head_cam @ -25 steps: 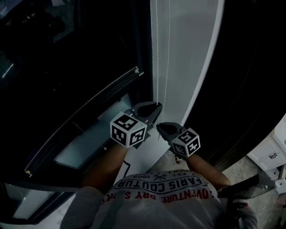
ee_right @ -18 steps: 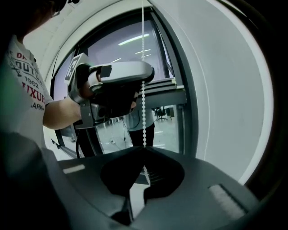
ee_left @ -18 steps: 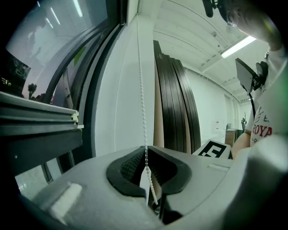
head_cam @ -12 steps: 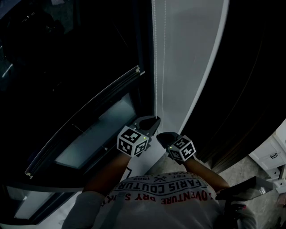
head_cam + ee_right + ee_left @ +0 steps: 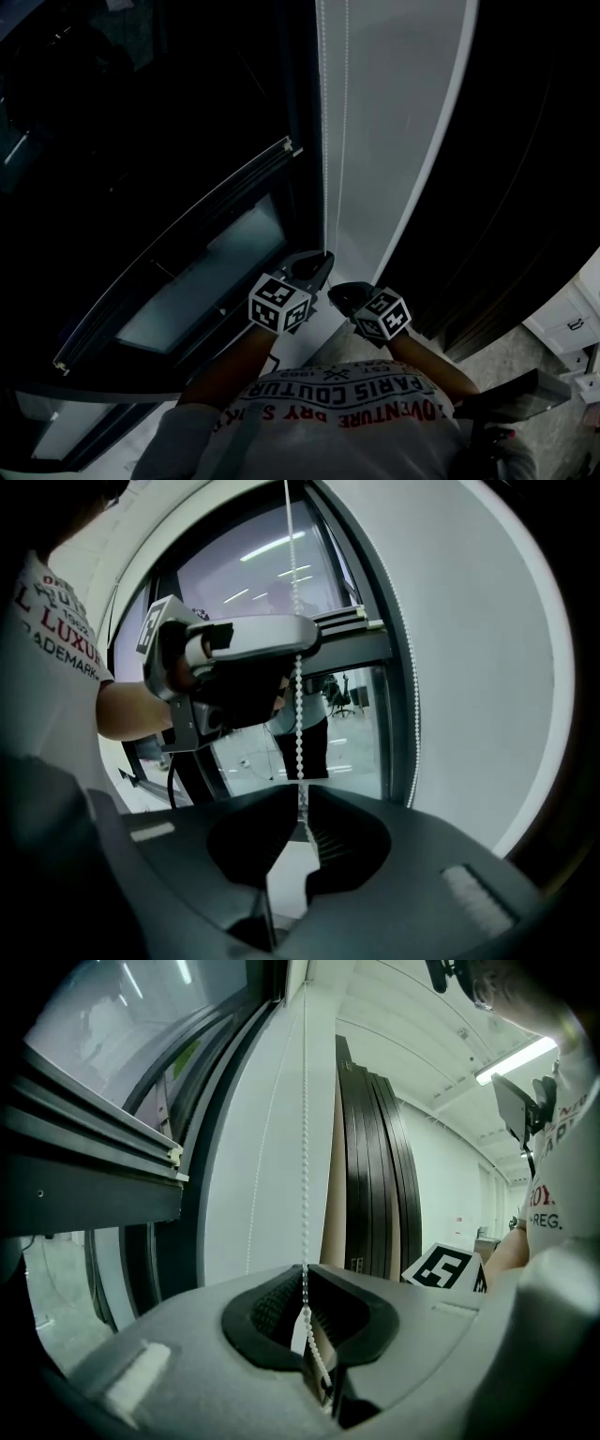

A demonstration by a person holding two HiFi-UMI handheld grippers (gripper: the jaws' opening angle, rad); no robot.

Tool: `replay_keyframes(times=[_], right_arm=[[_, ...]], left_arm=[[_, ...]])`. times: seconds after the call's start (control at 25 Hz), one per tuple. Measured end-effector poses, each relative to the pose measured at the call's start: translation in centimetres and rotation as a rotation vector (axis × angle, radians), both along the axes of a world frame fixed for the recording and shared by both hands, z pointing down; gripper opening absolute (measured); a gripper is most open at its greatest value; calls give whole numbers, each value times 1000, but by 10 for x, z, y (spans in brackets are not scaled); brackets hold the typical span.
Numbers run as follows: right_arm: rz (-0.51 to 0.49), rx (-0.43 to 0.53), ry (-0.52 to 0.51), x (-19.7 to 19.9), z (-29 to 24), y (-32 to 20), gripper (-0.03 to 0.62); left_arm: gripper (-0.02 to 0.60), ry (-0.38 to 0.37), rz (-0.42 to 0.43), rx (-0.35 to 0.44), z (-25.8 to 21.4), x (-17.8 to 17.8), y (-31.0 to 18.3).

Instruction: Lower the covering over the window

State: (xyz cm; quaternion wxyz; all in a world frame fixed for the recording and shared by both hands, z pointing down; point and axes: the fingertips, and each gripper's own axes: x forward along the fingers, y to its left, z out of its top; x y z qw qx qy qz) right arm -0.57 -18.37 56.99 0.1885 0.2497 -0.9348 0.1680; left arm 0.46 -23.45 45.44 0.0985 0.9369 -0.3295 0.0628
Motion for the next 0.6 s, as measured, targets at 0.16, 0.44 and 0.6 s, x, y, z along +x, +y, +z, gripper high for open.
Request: replay_keyframes(times=[0.16,0.44,0.6], right_arm=[[-20,15,1,11,-13,-2,57],[8,166,-100,29,-110,-26,62],[-19,283,-190,22,-184,-34,66]], left_arm=[[20,6,2,0,0,0,2],[20,6,8,3,-2,2,7],[20,-2,18,5,-1,6,13]])
